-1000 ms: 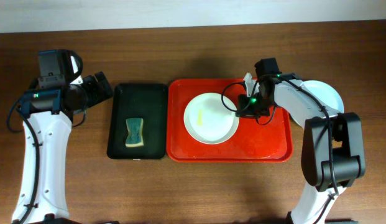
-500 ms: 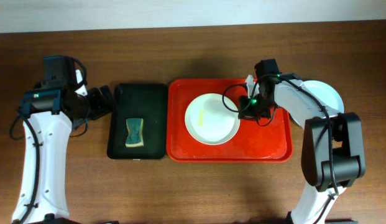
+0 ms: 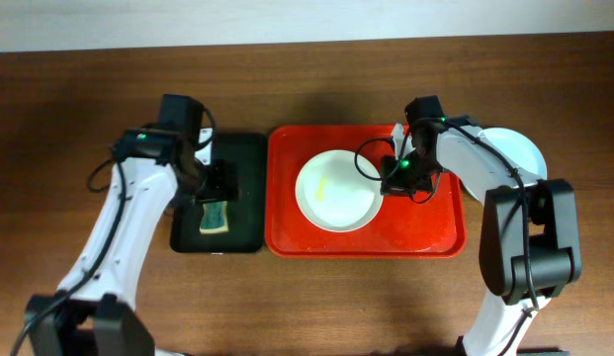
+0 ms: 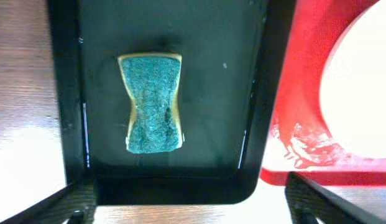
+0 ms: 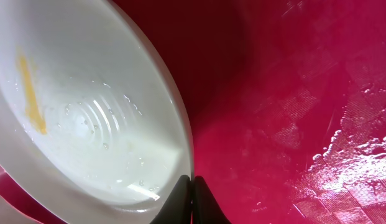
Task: Clean dirty plates on tray and stack at the side
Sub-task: 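Lower the left gripper onto the black tray and grasp the sponge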
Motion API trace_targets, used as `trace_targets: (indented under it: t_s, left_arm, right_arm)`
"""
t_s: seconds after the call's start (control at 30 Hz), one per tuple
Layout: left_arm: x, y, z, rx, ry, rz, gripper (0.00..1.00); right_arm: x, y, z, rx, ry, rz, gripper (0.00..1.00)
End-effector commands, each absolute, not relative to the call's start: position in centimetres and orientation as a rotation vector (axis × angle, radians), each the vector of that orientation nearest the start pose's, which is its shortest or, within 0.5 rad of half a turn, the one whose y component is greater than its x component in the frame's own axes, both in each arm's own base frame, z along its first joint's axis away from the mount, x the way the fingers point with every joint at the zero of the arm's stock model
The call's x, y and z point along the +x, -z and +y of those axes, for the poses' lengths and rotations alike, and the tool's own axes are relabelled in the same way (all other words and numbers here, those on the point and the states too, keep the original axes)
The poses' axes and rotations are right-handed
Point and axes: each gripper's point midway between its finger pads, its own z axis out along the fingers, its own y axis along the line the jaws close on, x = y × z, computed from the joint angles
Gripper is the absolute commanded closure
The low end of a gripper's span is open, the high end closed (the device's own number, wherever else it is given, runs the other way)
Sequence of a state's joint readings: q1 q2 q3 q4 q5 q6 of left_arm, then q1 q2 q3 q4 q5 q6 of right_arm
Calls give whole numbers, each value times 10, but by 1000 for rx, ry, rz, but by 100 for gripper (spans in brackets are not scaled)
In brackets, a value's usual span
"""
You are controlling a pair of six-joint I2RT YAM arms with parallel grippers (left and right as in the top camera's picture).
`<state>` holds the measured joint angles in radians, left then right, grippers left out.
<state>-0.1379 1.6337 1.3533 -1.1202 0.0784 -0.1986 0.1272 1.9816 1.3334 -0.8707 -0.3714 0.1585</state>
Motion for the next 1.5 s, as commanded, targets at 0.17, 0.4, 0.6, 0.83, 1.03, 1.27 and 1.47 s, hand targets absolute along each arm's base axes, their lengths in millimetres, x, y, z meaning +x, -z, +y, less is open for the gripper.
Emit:
trace_targets:
  t_s: [0.17, 0.4, 0.6, 0.83, 1.03, 1.27, 1.47]
  left_arm:
    - [324, -109, -62, -48, 155, 3022, 48]
    - [321, -84, -54, -65, 84, 3020, 58]
    - [316, -63, -46, -120, 30, 3048, 62]
    - [318, -36, -42, -125, -16, 3103, 62]
    - [323, -26, -24, -203, -41, 3107, 62]
    - [322, -25, -23, -218, 21, 3113, 66]
    - [333, -25, -24, -195, 31, 3069, 73]
  right_arm:
    - [364, -21, 108, 38, -561, 3081, 96]
    - [364, -21, 108, 38, -561, 3081, 96]
    - [364, -21, 108, 38, -561, 3081, 96]
    - [365, -21, 108, 38, -560, 3081, 96]
    - [366, -22, 108, 36, -561, 3073, 96]
    - [366, -22, 108, 36, -561, 3073, 96]
    - [367, -22, 108, 35, -561, 3071, 95]
